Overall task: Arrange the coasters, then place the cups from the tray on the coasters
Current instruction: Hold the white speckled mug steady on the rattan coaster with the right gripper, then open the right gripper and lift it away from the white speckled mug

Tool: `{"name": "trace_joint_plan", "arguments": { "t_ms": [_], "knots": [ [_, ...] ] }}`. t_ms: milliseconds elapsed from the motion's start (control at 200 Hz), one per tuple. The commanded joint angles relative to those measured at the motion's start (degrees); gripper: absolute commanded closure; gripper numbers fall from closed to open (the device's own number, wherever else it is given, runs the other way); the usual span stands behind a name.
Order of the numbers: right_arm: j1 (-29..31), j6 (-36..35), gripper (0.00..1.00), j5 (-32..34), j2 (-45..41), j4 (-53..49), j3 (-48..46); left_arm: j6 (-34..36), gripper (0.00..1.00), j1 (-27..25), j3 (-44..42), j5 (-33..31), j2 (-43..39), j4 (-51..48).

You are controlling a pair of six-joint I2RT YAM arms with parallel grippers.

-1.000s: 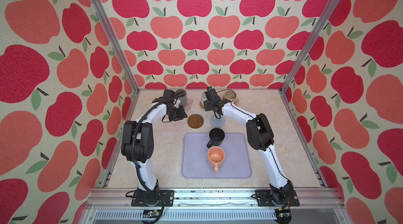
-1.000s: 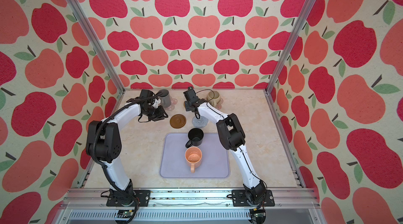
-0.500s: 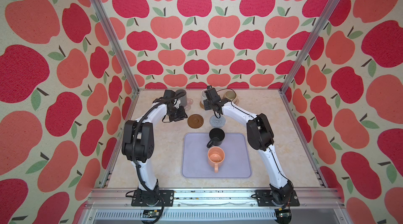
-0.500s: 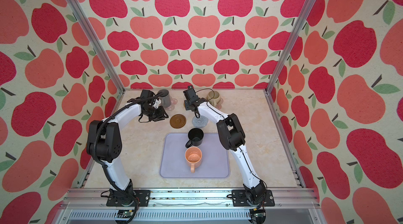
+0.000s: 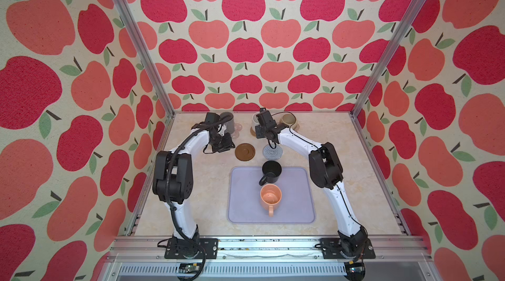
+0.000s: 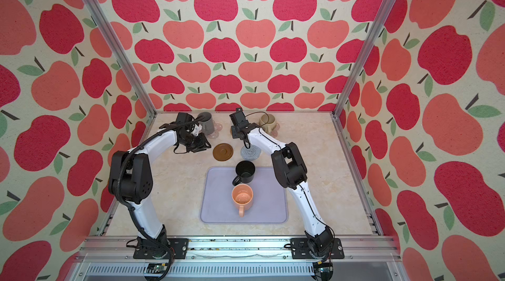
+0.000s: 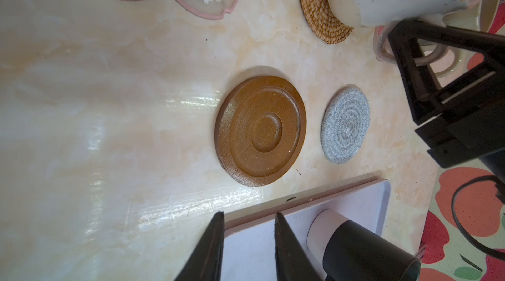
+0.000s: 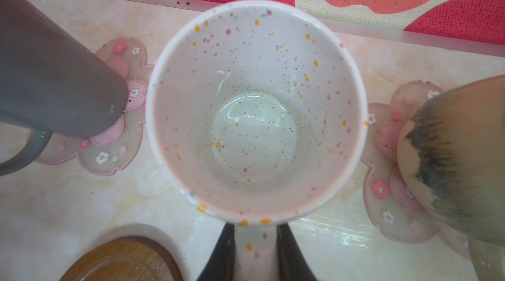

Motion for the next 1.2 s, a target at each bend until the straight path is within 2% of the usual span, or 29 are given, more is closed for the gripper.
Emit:
{"name": "trace_joint_plan", "arguments": {
  "t_ms": [0,190,290,610,946,1196],
  "knots": [
    [0.0,1.3,1.0,0.8,0.3,3.4,1.1,-0.3,0.67,-0.1,0.4,0.5,0.8,-0.8],
    [0.0,1.3,1.0,0.7,0.2,3.3,0.0,-0.3,0.67,-0.1,0.4,0.4,0.7,-1.0],
    [0.0,1.6,0.96,0.2,0.1,2.8,-0.3,-0.3,0.67,-0.1,0.4,0.4,0.6,-1.2],
    [0.4,3.2,0.66,-0.4,-1.1,1.1,-1.5,-0.3,0.67,-0.2,0.8,0.5,0.8,-1.3],
    [0.4,4.0,0.59,-0.5,-5.6,2.0,-5.2,-0.1,0.66,-0.5,0.4,0.2,0.0,-1.9],
    [0.3,2.8,0.55,-0.3,-13.9,4.6,-12.5,0.8,0.66,-0.9,-1.0,-1.1,-3.4,-3.3]
  ]
}}
